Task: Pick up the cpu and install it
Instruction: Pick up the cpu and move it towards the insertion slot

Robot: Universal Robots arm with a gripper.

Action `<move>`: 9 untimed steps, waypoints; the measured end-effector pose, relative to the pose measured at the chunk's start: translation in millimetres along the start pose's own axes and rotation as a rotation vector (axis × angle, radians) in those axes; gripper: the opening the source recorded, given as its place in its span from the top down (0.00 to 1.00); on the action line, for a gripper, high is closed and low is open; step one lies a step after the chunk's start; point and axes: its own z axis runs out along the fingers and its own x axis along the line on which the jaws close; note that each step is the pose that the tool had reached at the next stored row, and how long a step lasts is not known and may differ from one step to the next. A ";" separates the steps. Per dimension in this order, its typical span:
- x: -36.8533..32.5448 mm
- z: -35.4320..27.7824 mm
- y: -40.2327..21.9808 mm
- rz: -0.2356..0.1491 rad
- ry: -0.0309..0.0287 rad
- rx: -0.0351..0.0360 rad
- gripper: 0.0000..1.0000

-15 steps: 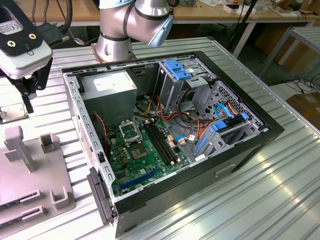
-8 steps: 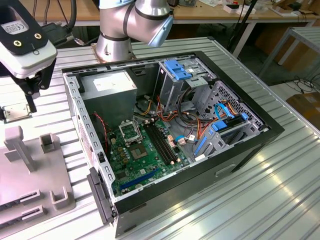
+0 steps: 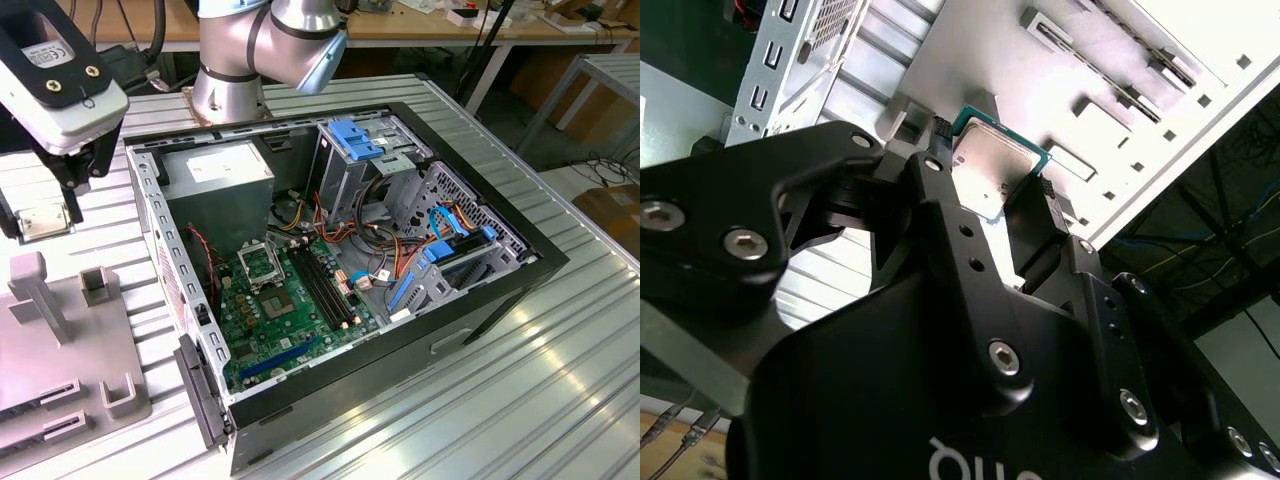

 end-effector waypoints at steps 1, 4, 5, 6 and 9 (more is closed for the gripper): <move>-0.2 0.0 0.0 0.000 0.0000 0.0000 0.53; -1.3 0.0 -0.1 0.000 0.0000 0.0001 0.53; -1.8 0.0 -0.2 0.000 0.0000 0.0000 0.53; -2.4 -0.1 -0.2 0.000 0.0000 0.0001 0.53; -3.4 -0.1 -0.3 0.000 0.0000 0.0001 0.53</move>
